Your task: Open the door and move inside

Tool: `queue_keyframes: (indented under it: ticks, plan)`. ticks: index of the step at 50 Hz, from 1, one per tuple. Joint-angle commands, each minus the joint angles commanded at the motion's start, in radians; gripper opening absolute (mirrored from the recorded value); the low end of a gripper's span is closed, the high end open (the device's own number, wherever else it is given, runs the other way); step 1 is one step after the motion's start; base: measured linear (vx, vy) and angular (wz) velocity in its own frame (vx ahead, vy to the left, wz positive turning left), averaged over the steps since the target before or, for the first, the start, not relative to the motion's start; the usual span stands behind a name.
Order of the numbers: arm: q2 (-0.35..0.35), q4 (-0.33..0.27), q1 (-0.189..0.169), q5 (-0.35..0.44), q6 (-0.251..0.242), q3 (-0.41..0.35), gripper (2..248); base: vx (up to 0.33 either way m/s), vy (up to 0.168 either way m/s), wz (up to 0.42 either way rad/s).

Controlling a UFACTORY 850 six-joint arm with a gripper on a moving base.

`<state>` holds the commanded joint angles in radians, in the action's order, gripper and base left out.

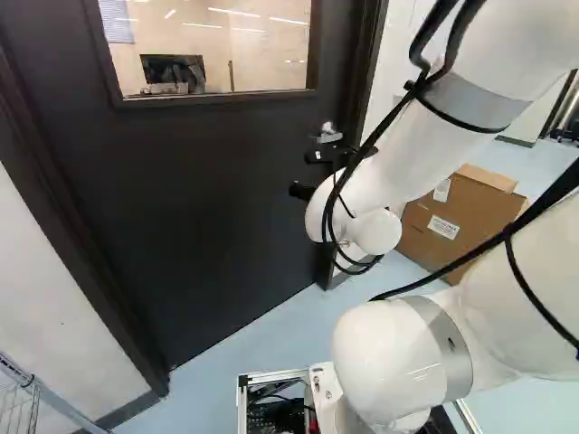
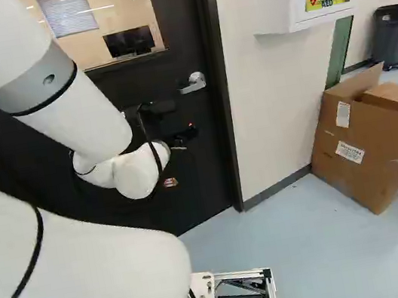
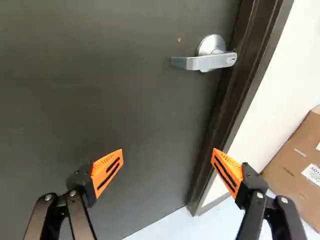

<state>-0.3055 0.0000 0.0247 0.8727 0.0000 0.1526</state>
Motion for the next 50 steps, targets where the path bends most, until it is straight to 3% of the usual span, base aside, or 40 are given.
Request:
queue_keyframes:
  ticks: [19,50]
  plan:
    - [-0.032,0.000,0.000,0.000,0.000,0.020,247,0.000,0.000,0.000]
    - [-0.010,0.000,-0.002,0.000,0.000,0.112,247,0.000,0.000,0.000]
